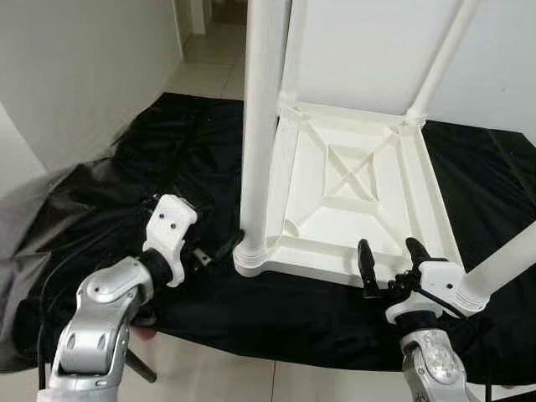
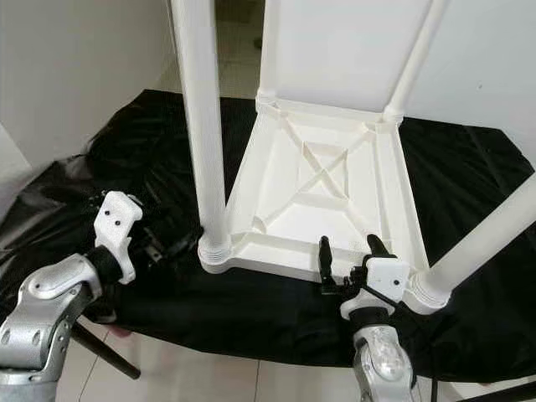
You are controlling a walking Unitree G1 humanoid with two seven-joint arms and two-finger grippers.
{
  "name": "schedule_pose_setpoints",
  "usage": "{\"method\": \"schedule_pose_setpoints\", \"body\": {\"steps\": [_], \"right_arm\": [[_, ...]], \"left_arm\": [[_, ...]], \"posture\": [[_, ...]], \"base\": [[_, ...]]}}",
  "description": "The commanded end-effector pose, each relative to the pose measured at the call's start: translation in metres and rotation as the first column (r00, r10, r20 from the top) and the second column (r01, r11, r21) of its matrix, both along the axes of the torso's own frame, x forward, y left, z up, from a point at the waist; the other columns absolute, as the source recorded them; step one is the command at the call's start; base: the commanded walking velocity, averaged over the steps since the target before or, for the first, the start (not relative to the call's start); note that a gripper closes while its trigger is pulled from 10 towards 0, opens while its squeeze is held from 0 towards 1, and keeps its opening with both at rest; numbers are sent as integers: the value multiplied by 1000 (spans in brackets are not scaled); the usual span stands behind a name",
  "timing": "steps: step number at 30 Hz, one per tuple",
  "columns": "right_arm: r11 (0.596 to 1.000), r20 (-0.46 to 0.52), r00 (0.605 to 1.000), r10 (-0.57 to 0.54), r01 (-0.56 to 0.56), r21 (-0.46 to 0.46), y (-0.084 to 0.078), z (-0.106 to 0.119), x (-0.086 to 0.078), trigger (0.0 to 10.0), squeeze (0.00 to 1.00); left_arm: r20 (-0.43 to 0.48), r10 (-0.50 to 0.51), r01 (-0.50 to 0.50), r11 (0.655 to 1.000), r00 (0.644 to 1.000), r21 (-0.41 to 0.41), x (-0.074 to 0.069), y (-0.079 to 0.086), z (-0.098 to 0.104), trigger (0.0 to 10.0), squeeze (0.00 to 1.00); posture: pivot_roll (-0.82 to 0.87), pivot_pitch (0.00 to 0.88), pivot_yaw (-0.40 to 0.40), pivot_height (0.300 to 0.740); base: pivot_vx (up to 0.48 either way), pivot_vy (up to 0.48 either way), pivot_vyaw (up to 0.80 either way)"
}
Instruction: Building children table
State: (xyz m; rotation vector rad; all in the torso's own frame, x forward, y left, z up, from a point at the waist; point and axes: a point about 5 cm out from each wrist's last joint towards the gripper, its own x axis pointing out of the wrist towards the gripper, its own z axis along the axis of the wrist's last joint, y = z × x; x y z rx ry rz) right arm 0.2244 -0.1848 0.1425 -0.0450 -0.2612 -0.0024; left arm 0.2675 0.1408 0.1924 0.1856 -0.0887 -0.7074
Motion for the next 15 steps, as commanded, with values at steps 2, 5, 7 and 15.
{"method": "schedule_pose_setpoints", "body": {"steps": [2, 5, 7, 15], "right_arm": [[998, -20, 998, 65, -65, 21, 3, -2, -5, 10000, 0], [992, -34, 992, 121, -120, 26, 6, -2, -8, 10000, 0], [979, -66, 977, 205, -203, 29, 11, -5, -11, 10000, 0], [950, -104, 944, 313, -313, 12, 10, -7, -13, 10000, 0]], "left_arm": [[23, 168, -167, 985, 986, -41, 9, -3, 2, 10000, 0], [20, 150, -148, 988, 989, -50, 10, -9, 3, 10000, 0], [23, 134, -132, 990, 991, -56, 12, -15, 4, 10000, 0], [25, 82, -80, 994, 996, -72, 13, -29, 5, 10000, 0]], "posture": [[3, 69, 8, 740], [-7, 68, 18, 740], [-12, 68, 22, 740], [-25, 68, 35, 740]], "base": [[0, 0, 0], [0, 0, 0], [0, 0, 0], [0, 0, 0]]}}
